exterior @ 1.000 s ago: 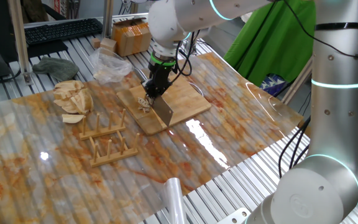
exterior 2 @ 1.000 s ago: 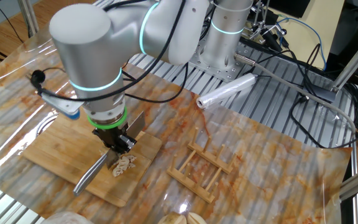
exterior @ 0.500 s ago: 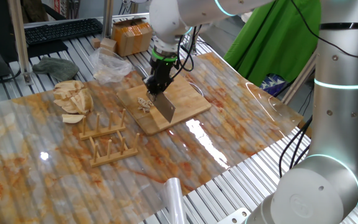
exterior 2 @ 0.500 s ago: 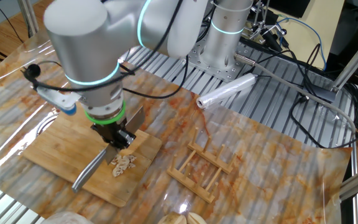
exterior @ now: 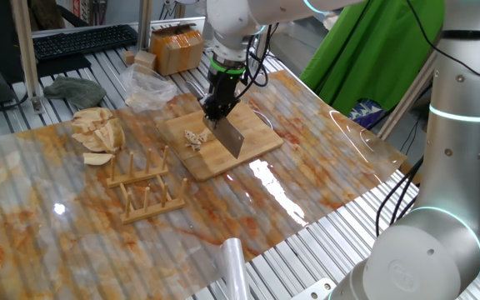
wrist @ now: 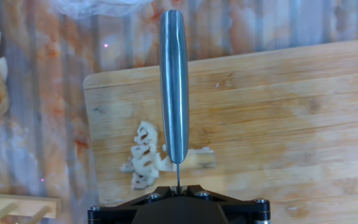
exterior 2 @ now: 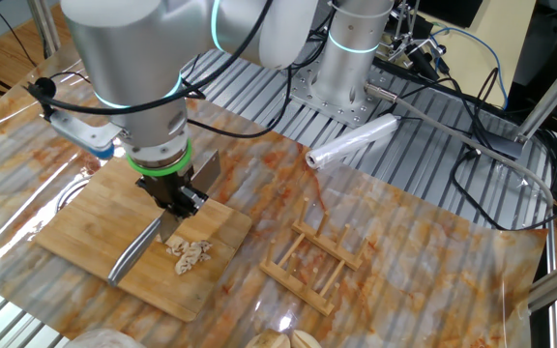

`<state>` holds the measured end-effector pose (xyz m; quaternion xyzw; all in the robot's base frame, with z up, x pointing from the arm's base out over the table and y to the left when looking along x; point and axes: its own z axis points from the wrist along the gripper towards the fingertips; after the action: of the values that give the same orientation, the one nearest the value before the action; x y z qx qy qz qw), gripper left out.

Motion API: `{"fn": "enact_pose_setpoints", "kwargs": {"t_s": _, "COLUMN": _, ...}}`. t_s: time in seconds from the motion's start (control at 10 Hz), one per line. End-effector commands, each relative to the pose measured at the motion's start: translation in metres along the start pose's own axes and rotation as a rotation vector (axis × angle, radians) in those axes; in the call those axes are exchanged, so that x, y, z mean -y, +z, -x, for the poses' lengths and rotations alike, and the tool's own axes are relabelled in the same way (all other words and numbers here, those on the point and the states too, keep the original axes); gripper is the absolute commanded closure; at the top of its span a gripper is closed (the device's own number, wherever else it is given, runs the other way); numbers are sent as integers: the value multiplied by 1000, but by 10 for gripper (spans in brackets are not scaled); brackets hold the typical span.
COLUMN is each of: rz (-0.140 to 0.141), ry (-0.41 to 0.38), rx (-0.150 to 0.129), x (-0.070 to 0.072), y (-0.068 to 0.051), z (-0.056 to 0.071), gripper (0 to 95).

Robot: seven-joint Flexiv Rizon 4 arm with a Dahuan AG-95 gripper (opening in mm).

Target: Slice the lotus root

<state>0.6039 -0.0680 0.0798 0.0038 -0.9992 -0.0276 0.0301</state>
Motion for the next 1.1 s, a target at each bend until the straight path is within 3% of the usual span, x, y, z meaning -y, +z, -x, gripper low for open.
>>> {"fn": "enact_pose_setpoints", "kwargs": {"t_s": 0.1, "rz": 2, "ry": -3, "rx": -2, "x": 1, "y": -1, "z": 1, "gripper": 950}}
{"fn": "enact_pose_setpoints", "kwargs": {"t_s": 0.8, "rz": -6, "ry": -45, "rx": 3, "x": 3, "y": 1, "z": 1, "gripper": 950}}
{"fn": "enact_pose_setpoints", "kwargs": {"t_s": 1.0, "rz": -15, "ry": -56, "rx": 5, "x": 3, "y": 7, "z": 3, "gripper": 950}}
{"fn": "enact_pose_setpoints", "kwargs": {"t_s": 1.1, "rz": -11, "ry": -59, "rx": 11, "x": 3, "y": 16, "z": 6, "gripper": 950}}
